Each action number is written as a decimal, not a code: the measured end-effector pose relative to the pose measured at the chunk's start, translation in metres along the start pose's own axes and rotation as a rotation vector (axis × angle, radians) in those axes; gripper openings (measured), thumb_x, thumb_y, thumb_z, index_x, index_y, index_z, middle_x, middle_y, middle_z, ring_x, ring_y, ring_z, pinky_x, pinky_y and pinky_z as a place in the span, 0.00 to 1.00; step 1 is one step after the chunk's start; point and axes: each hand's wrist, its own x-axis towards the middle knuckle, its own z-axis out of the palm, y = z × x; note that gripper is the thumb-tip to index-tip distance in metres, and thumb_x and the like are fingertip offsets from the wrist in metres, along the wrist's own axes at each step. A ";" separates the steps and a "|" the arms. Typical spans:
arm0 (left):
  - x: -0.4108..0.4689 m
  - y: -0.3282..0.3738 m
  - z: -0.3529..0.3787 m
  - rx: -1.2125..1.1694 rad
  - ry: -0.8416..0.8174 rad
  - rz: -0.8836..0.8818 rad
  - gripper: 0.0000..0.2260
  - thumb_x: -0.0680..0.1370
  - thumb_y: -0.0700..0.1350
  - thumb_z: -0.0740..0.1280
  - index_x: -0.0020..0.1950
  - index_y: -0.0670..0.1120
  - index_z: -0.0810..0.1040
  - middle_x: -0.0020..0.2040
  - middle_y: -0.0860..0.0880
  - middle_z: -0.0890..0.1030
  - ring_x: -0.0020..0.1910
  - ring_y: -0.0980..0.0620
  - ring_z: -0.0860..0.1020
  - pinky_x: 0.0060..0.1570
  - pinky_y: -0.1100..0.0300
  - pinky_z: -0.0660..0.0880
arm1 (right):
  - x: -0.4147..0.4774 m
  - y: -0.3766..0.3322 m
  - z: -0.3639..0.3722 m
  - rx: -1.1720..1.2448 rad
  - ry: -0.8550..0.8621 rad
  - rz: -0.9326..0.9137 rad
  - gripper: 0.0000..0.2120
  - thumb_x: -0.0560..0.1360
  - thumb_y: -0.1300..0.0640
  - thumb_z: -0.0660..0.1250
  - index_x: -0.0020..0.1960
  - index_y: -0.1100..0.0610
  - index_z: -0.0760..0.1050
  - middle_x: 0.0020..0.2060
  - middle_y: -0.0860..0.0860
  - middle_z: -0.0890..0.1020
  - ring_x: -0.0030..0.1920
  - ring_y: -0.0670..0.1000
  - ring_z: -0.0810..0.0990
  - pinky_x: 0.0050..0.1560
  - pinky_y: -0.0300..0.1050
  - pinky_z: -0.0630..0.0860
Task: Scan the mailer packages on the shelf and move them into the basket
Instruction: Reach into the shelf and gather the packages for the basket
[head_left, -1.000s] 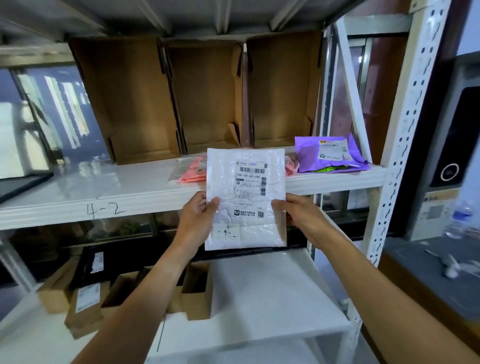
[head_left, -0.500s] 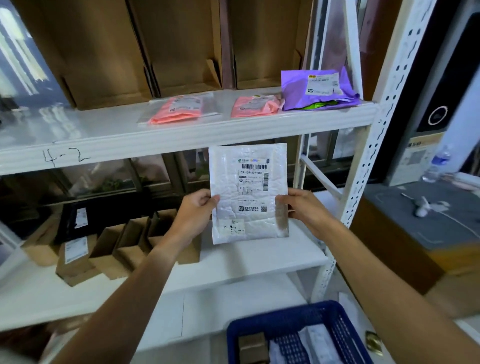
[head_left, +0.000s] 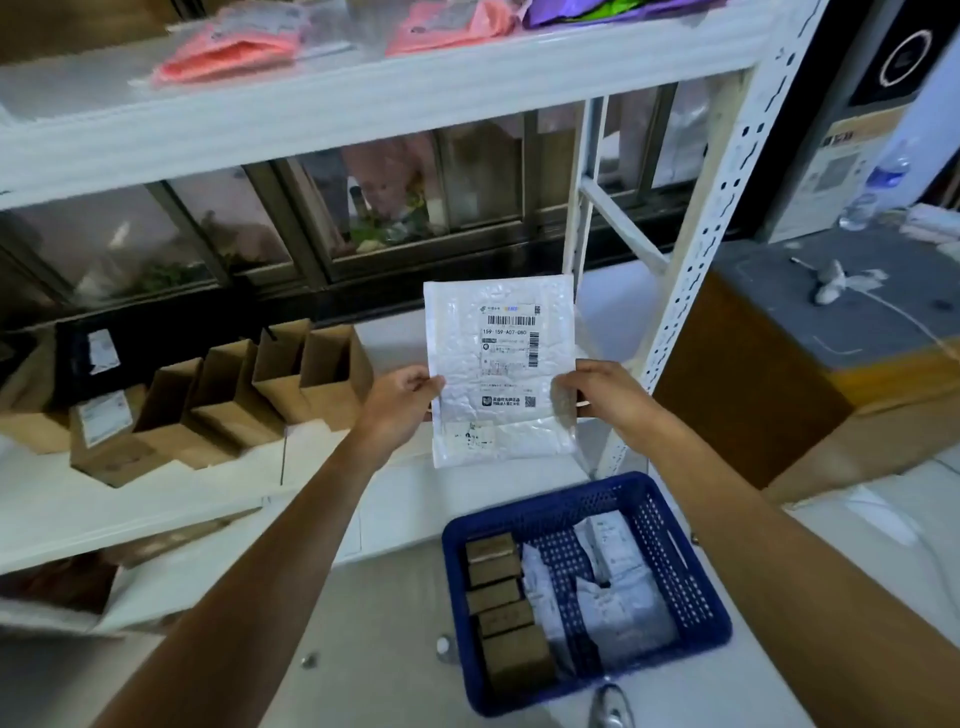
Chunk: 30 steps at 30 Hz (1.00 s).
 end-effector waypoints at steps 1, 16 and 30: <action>-0.001 -0.005 0.004 0.011 -0.002 -0.011 0.06 0.81 0.42 0.67 0.51 0.41 0.82 0.46 0.46 0.85 0.42 0.52 0.83 0.39 0.65 0.79 | -0.001 0.006 0.000 0.005 -0.001 0.020 0.06 0.75 0.66 0.63 0.43 0.66 0.78 0.36 0.63 0.79 0.37 0.58 0.77 0.41 0.50 0.76; -0.005 -0.066 0.087 0.048 -0.191 -0.211 0.09 0.80 0.41 0.67 0.49 0.35 0.80 0.43 0.45 0.82 0.41 0.48 0.82 0.51 0.53 0.81 | -0.009 0.112 -0.042 0.086 0.178 0.244 0.08 0.78 0.62 0.64 0.51 0.65 0.80 0.39 0.58 0.81 0.40 0.54 0.79 0.39 0.44 0.74; -0.011 -0.073 0.163 0.029 -0.256 -0.259 0.06 0.80 0.38 0.66 0.48 0.43 0.83 0.41 0.50 0.85 0.35 0.56 0.83 0.35 0.67 0.78 | -0.043 0.168 -0.089 0.171 0.205 0.357 0.08 0.78 0.65 0.61 0.50 0.68 0.78 0.41 0.63 0.79 0.41 0.57 0.77 0.43 0.46 0.75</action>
